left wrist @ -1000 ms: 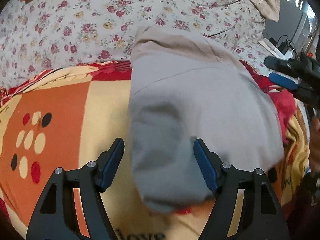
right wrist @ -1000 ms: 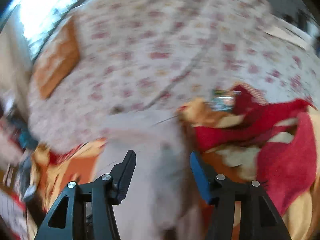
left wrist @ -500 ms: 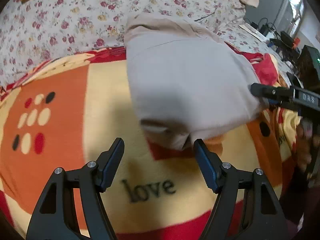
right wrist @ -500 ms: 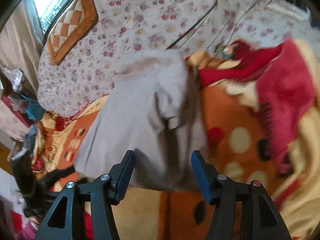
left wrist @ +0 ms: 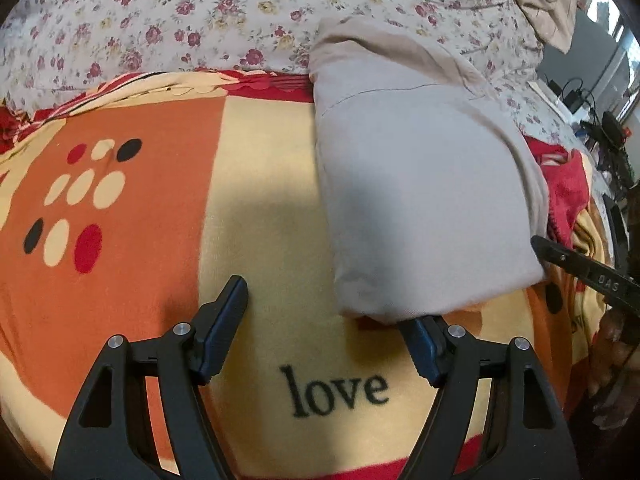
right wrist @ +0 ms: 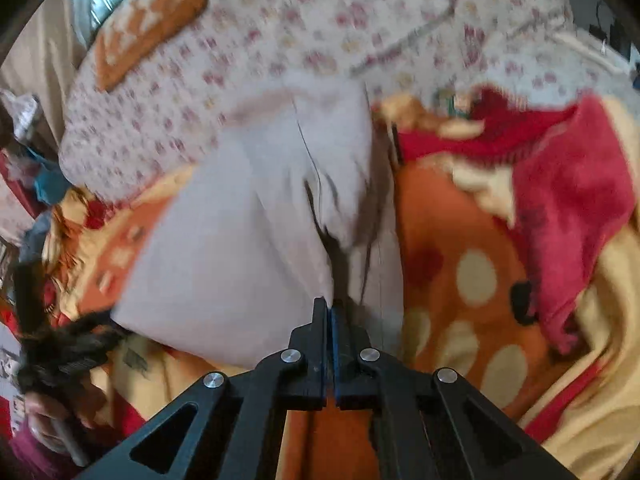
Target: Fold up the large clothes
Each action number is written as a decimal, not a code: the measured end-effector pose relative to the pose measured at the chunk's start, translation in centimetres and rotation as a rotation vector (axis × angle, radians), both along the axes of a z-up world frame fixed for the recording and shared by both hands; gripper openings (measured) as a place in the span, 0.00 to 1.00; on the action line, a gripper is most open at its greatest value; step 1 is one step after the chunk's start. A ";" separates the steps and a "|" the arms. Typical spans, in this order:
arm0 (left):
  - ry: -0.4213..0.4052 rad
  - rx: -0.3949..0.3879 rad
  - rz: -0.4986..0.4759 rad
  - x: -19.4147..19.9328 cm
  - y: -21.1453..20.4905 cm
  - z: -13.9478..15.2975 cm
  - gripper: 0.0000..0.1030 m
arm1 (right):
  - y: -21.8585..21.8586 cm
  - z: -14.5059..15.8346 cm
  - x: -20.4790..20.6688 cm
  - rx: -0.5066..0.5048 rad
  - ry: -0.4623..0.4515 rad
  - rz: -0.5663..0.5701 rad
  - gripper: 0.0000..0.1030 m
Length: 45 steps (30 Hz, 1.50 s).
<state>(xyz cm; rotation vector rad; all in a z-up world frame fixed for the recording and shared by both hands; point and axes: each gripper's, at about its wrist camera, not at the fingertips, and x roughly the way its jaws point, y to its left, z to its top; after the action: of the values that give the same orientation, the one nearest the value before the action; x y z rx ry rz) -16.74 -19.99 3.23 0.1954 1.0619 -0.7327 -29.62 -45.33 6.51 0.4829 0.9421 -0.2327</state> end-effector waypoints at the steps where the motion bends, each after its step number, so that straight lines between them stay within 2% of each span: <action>1: -0.011 0.017 -0.011 -0.3 -0.1 0.3 0.72 | -0.1 -0.2 -0.1 0.017 0.000 -0.004 0.01; 4: -0.060 0.029 -0.055 -1.5 0.8 1.7 0.72 | -1.1 1.1 -1.1 0.032 -0.028 -0.043 0.02; 6: -0.095 0.029 -0.057 -1.8 1.6 2.8 0.72 | -1.7 2.4 -1.8 0.002 -0.040 -0.094 0.09; 7: -0.111 0.023 -0.046 -1.8 2.1 3.4 0.72 | -1.9 3.0 -2.0 -0.025 -0.038 -0.118 0.20; 9: -0.124 0.005 -0.025 -1.5 2.4 4.2 0.72 | -1.9 4.0 -2.1 -0.084 -0.033 -0.151 0.36; 15: -0.147 -0.036 0.050 0.8 0.3 5.4 0.72 | -1.2 5.9 1.8 -0.085 -0.121 -0.092 0.37; 17: -0.139 -0.020 0.061 2.0 -1.4 4.8 0.72 | -0.9 5.7 3.9 -0.105 -0.121 -0.064 0.37; 20: -0.142 0.013 0.070 3.1 -3.4 3.7 0.72 | -1.8 3.6 6.8 -0.098 -0.075 -0.063 0.37; 23: -0.129 0.033 0.065 3.8 -4.8 2.3 0.72 | -3.3 1.4 7.4 -0.134 -0.026 -0.118 0.37; 26: -0.135 0.037 0.064 4.1 -5.4 2.0 0.72 | -4.6 -0.4 7.1 -0.060 -0.018 -0.144 0.37; 29: -0.160 0.052 0.047 4.1 -6.1 2.3 0.72 | -4.3 1.0 7.0 -0.096 -0.012 -0.134 0.37; 32: -0.168 0.056 0.035 4.3 -6.6 2.4 0.72 | -3.6 3.8 7.5 -0.129 -0.068 -0.123 0.37; 35: -0.166 0.055 0.030 4.5 -7.0 2.4 0.72 | -2.5 5.4 10.3 -0.139 -0.071 -0.027 0.37; 38: -0.165 0.056 0.023 4.5 -7.4 2.2 0.72 | -2.0 5.5 13.5 -0.107 -0.070 0.046 0.37; 41: -0.165 0.057 0.018 4.4 -7.6 1.9 0.72 | -2.7 4.2 16.5 -0.105 -0.061 0.050 0.37; 45: -0.139 0.020 0.010 4.4 -7.5 1.6 0.73 | -6.7 -0.1 18.4 -0.108 0.027 -0.102 0.37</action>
<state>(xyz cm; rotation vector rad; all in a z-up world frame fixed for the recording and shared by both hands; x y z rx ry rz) -12.32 -27.49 4.84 0.2544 0.9371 -0.6903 -11.23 -52.04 6.45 0.4293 0.9273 -0.3818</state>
